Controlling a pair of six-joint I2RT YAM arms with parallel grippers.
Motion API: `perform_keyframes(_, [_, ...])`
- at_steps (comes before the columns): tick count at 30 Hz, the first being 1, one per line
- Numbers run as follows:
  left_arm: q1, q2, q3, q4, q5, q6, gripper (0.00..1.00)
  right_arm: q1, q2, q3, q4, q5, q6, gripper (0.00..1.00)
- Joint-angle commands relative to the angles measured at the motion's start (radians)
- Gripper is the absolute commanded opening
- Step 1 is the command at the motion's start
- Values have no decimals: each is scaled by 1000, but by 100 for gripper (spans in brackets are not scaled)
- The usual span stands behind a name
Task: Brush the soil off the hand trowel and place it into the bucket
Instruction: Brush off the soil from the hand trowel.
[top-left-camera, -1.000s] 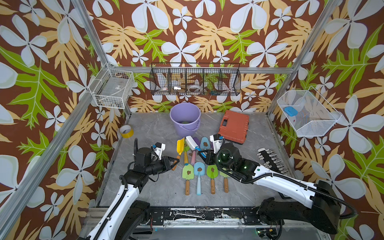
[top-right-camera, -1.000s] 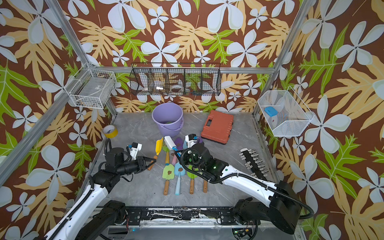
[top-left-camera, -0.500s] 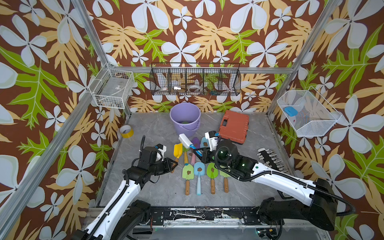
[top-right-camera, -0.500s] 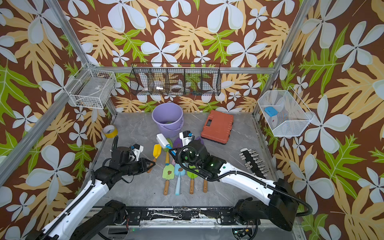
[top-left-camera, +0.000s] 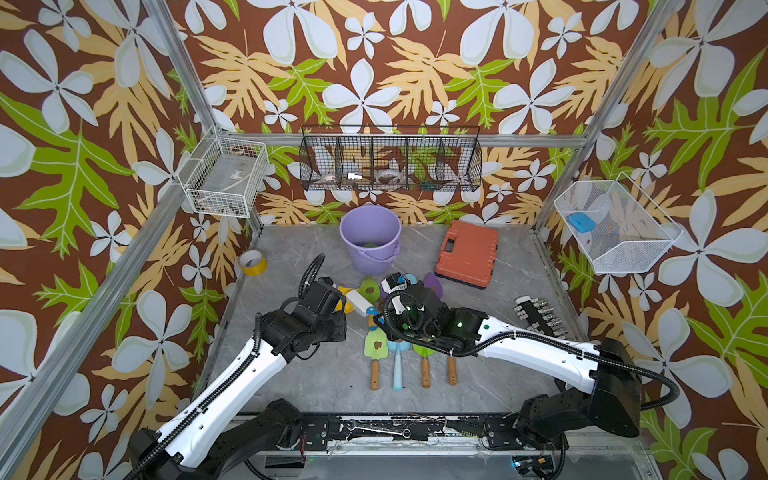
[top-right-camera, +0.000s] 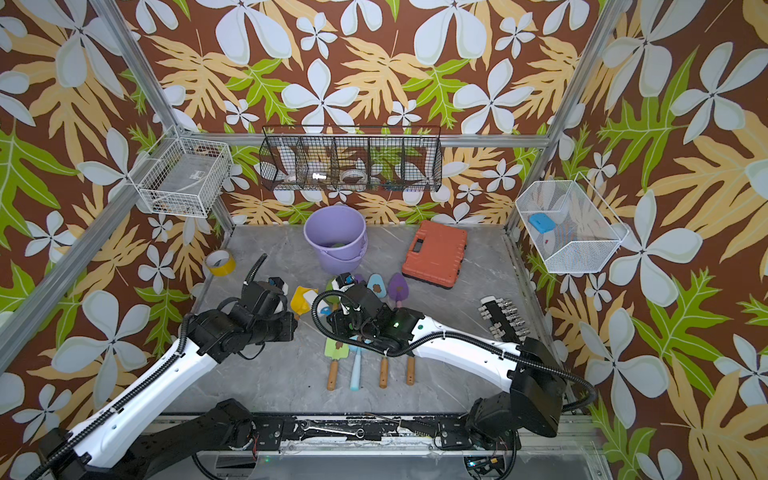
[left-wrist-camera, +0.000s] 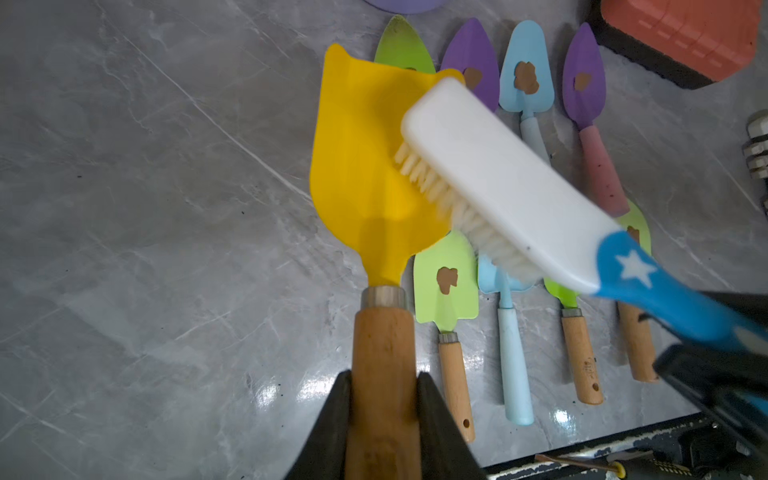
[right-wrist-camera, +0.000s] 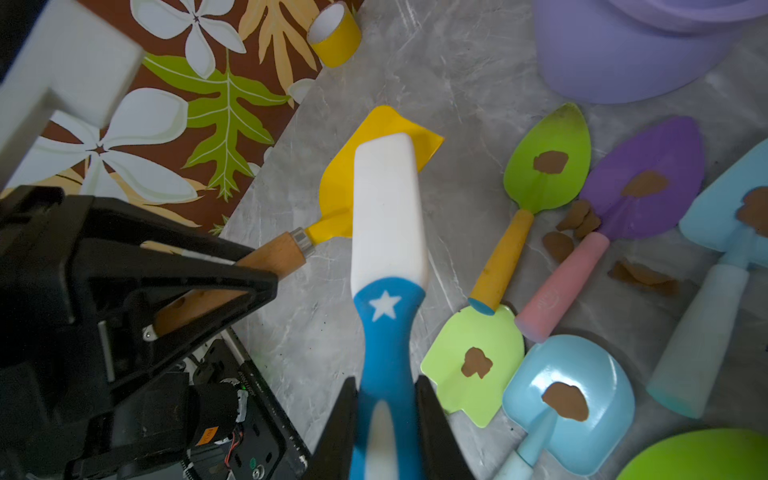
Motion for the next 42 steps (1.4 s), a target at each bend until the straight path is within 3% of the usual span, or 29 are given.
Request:
perform_keyframes(1, [-10,-2,9,-14,-79,28,0,3,-27,-6,13,45,-27,0])
perform_keyframes(9, [-21,-2,2,41,-12,85,0,49,4,5,47,-29,-83,0])
perform_keyframes(19, [-82,19,11,40,-54,111,0,-42,-10,-2,-34,109,-107,0])
perform_keyframes(32, [-82,83,66,92,-57,142,0,-46,-147,-54,-30,170,-97,0])
perform_keyframes(36, [-73,127,111,122,-73,166,0,-47,-199,-96,-21,197,-76,0])
perform_keyframes(42, [26,197,243,209,-31,170,0,-67,-293,-145,-30,256,-56,0])
